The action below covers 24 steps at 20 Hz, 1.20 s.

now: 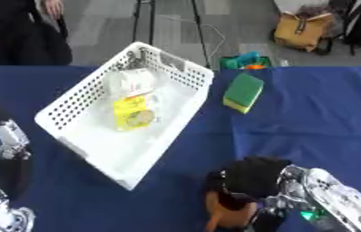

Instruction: Pick up objects on the table and place them in the box.

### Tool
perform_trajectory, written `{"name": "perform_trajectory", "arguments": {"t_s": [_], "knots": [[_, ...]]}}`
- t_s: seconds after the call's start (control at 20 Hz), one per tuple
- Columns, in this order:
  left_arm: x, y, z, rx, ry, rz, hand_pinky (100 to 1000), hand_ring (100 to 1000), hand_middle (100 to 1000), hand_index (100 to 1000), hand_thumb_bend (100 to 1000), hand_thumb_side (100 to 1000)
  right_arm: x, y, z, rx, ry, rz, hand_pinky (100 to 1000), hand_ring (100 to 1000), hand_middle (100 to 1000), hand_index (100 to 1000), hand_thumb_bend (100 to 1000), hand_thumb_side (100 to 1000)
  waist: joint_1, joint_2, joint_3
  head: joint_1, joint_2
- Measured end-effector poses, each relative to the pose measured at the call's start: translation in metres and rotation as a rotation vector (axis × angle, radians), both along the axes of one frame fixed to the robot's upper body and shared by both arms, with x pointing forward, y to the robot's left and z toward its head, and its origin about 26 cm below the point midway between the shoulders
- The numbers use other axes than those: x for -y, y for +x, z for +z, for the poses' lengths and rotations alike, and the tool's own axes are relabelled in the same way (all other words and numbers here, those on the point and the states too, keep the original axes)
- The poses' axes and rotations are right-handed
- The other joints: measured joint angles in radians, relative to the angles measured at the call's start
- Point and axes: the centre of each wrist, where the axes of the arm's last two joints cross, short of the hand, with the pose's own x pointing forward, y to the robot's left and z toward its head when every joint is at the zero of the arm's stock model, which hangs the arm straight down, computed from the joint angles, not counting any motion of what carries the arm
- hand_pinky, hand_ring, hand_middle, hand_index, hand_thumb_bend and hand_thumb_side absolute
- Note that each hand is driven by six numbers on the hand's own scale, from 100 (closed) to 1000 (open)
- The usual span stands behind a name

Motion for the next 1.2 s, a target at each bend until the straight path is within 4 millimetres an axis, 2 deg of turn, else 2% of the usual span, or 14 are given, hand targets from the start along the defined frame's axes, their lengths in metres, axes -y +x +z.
{"name": "perform_trajectory", "arguments": {"t_s": [0.05, 0.1, 0.15, 0.2, 0.4, 0.45, 0.6, 0.65, 0.7, 0.75, 1.0, 1.05, 1.15, 1.2], "knots": [[0.0, 0.0, 0.0, 0.0, 0.0, 0.0, 895, 771, 770, 673, 100, 874, 0.0, -0.001, 0.001, -0.003, 0.005, 0.004, 214, 559, 784, 982, 320, 339, 0.0, 0.0, 0.0, 0.0, 0.0], [0.0, 0.0, 0.0, 0.0, 0.0, 0.0, 895, 771, 770, 673, 100, 874, 0.0, -0.002, 0.001, -0.007, 0.01, 0.008, 214, 559, 784, 982, 320, 339, 0.0, 0.0, -0.001, 0.0, 0.0], [0.0, 0.0, 0.0, 0.0, 0.0, 0.001, 895, 771, 770, 673, 100, 868, 0.0, -0.002, 0.002, -0.012, 0.016, 0.011, 176, 537, 734, 956, 312, 317, 0.0, -0.001, -0.001, 0.0, 0.0], [0.0, 0.0, 0.0, 0.0, -0.001, 0.001, 895, 771, 770, 673, 100, 868, 0.0, -0.003, 0.001, -0.02, 0.021, 0.013, 176, 537, 734, 956, 312, 317, 0.0, -0.001, -0.002, 0.0, 0.0], [0.0, 0.0, 0.0, -0.001, -0.001, 0.002, 896, 772, 770, 673, 100, 865, 0.0, -0.005, 0.003, -0.041, 0.037, 0.022, 138, 510, 641, 907, 301, 295, 0.001, -0.006, -0.004, 0.0, 0.0], [0.0, 0.0, 0.0, -0.001, -0.001, 0.002, 896, 772, 770, 673, 100, 861, 0.001, -0.006, 0.003, -0.044, 0.039, 0.024, 102, 484, 573, 856, 274, 275, 0.001, -0.006, -0.004, 0.0, 0.0], [0.0, 0.0, 0.0, -0.002, -0.001, 0.002, 896, 772, 770, 673, 100, 859, 0.002, -0.006, 0.005, -0.058, 0.052, 0.026, 100, 471, 541, 830, 269, 267, 0.003, -0.007, -0.005, 0.0, 0.0], [0.0, 0.0, 0.0, -0.002, -0.001, 0.002, 896, 772, 771, 673, 100, 857, 0.002, -0.006, 0.006, -0.06, 0.056, 0.029, 100, 438, 493, 783, 243, 242, 0.004, -0.007, -0.005, 0.0, 0.0], [0.0, 0.0, 0.0, -0.002, -0.001, 0.003, 896, 772, 771, 673, 100, 857, 0.002, -0.007, 0.007, -0.061, 0.061, 0.032, 100, 438, 493, 783, 243, 242, 0.005, -0.007, -0.005, 0.0, 0.0], [0.0, 0.0, 0.0, -0.003, -0.001, 0.003, 896, 772, 771, 674, 100, 857, 0.003, -0.007, 0.008, -0.061, 0.066, 0.032, 100, 382, 418, 703, 207, 200, 0.005, -0.009, -0.005, 0.0, 0.0], [0.0, 0.0, 0.0, -0.005, -0.002, 0.003, 896, 772, 771, 673, 100, 856, 0.004, -0.01, 0.014, -0.067, 0.095, 0.04, 100, 357, 393, 650, 181, 164, 0.006, -0.013, -0.005, 0.0, -0.008], [0.0, 0.0, 0.0, -0.005, -0.002, 0.003, 896, 771, 771, 674, 100, 853, 0.004, -0.01, 0.015, -0.069, 0.096, 0.04, 100, 340, 376, 564, 122, 129, 0.006, -0.013, -0.005, 0.0, -0.008], [0.0, 0.0, 0.0, -0.005, -0.002, 0.003, 896, 772, 771, 674, 100, 852, 0.005, -0.011, 0.017, -0.07, 0.103, 0.038, 100, 333, 368, 546, 107, 120, 0.006, -0.013, -0.007, 0.0, -0.009], [0.0, 0.0, 0.0, -0.005, -0.002, 0.003, 896, 772, 771, 674, 100, 851, 0.005, -0.011, 0.018, -0.068, 0.108, 0.036, 100, 324, 357, 501, 100, 107, 0.006, -0.013, -0.007, 0.0, -0.009]]}}
